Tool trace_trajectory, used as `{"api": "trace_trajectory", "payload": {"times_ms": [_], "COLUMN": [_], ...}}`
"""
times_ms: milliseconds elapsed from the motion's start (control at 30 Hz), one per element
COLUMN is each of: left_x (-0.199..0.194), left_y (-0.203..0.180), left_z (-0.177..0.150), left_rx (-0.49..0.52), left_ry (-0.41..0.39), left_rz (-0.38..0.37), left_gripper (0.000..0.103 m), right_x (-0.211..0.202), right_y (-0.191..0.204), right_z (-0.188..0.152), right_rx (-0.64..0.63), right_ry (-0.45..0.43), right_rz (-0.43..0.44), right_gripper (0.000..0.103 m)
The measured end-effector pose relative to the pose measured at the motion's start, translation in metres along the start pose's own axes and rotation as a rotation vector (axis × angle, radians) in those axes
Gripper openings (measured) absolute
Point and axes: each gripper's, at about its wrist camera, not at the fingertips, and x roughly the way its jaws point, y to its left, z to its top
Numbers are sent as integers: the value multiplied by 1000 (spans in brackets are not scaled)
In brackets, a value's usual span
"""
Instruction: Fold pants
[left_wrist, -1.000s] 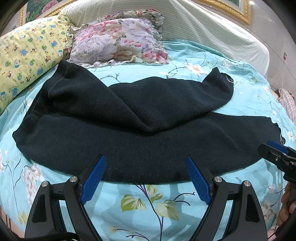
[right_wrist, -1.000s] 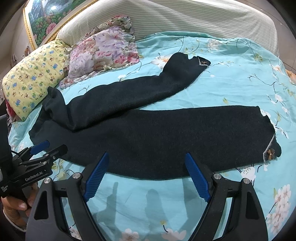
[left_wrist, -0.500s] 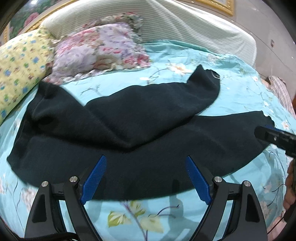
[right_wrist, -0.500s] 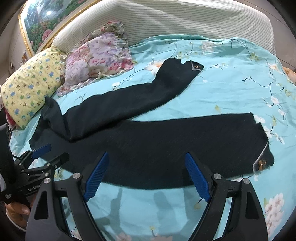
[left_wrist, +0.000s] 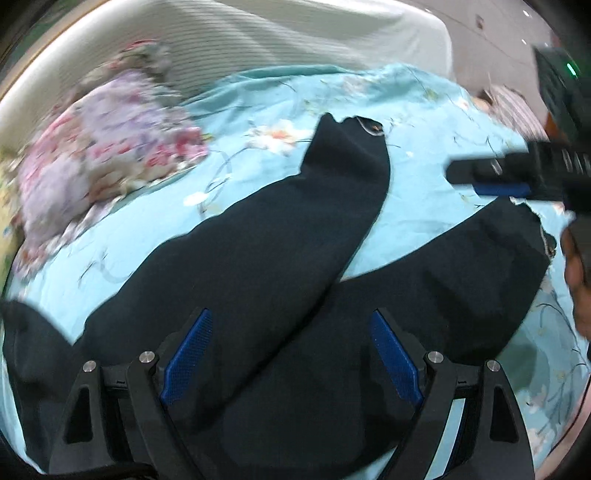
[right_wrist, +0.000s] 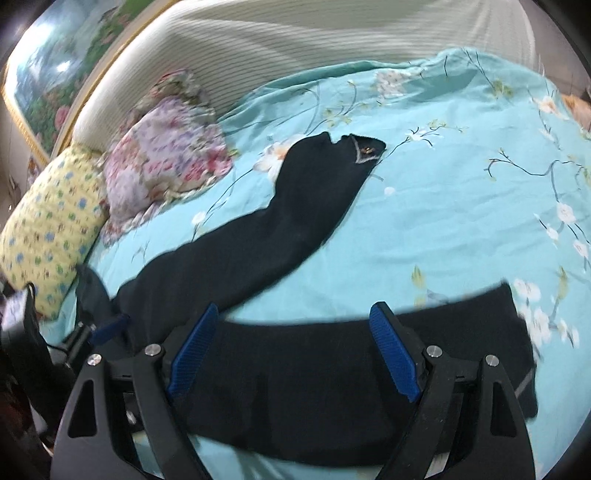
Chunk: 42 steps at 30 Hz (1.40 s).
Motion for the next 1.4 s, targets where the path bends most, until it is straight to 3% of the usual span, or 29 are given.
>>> {"api": "trace_trajectory", "payload": {"times_ms": [100, 367, 500, 533, 600, 633, 667, 733, 767, 833, 900, 1133, 1400], "left_x": [16, 58, 82, 86, 89, 90, 90, 88, 86, 81, 75, 33, -20], "left_y": [-5, -18, -14, -13, -15, -15, -16, -17, -16, -15, -13, -4, -13], "left_z": [15, 37, 44, 44, 44, 45, 44, 44, 45, 46, 48, 50, 30], "left_rx": [55, 147, 155, 164, 199, 213, 229, 251, 259, 262, 247, 180, 171], "left_ry": [17, 75, 116, 120, 109, 108, 102, 91, 87, 85, 86, 30, -11], "left_rz": [-21, -79, -76, -78, -87, -86, -90, -95, -98, -111, -135, -236, -320], "left_gripper": [88, 87, 74, 75, 75, 74, 72, 51, 44, 16, 7, 5, 5], "right_x": [11, 71, 91, 96, 101, 104, 105, 105, 101, 84, 67, -3, -57], "right_y": [-10, -55, -68, -71, -75, -79, -82, -83, -83, -80, -77, -69, -68], "right_z": [21, 73, 88, 92, 100, 102, 105, 106, 105, 100, 97, 77, 33], "right_rx": [35, 218, 277, 292, 313, 329, 339, 353, 355, 361, 373, 411, 440], "right_ry": [1, 86, 97, 95, 78, 73, 71, 64, 48, 3, -34, -127, -154], "right_rz": [18, 52, 86, 96, 124, 126, 122, 116, 121, 132, 149, 178, 167], "right_gripper": [83, 54, 49, 46, 39, 29, 14, 7, 7, 6, 6, 6, 6]}}
